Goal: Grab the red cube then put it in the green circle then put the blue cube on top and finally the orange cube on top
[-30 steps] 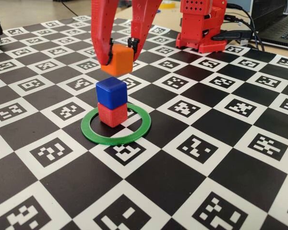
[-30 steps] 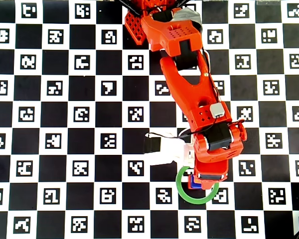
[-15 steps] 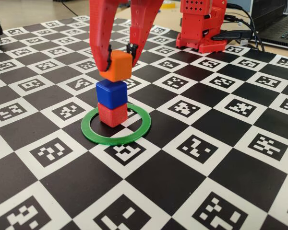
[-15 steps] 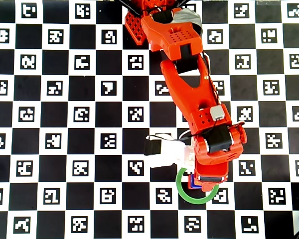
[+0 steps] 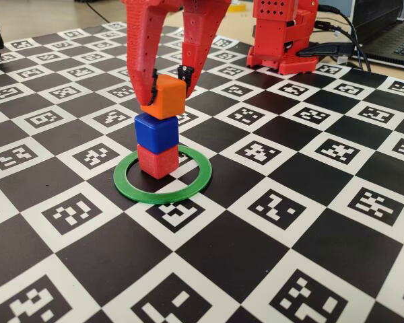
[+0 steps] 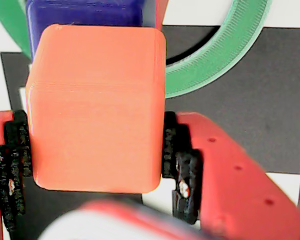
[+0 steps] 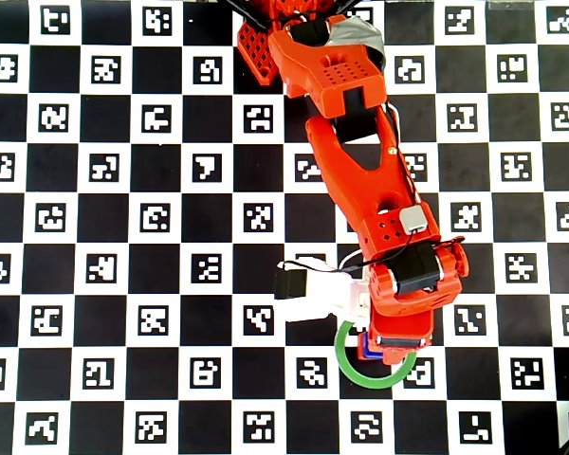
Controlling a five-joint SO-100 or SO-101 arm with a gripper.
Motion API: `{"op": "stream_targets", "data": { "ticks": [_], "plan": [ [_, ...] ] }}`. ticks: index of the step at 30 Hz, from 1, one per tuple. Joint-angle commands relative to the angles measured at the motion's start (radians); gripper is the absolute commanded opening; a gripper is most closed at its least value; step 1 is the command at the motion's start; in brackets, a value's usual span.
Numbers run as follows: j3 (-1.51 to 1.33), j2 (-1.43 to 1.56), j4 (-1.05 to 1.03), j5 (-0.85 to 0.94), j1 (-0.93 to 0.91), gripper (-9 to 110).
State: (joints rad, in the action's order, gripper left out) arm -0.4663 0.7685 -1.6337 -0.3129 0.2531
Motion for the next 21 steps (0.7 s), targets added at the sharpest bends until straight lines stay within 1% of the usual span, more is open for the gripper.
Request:
{"op": "stream_targets", "data": {
  "ticks": [1,10,12,15,18,21],
  "plan": [
    [0.081,0.048,0.023,0.005,-0.009,9],
    [0.078,0.049,0.020,-0.011,-0.023,11],
    [0.077,0.052,0.018,-0.014,-0.023,16],
    [0.074,0.055,0.017,-0.018,-0.023,27],
    [0.071,0.057,0.014,-0.021,-0.023,30],
    [0.069,0.057,0.012,-0.020,-0.020,36]
  ]
}}
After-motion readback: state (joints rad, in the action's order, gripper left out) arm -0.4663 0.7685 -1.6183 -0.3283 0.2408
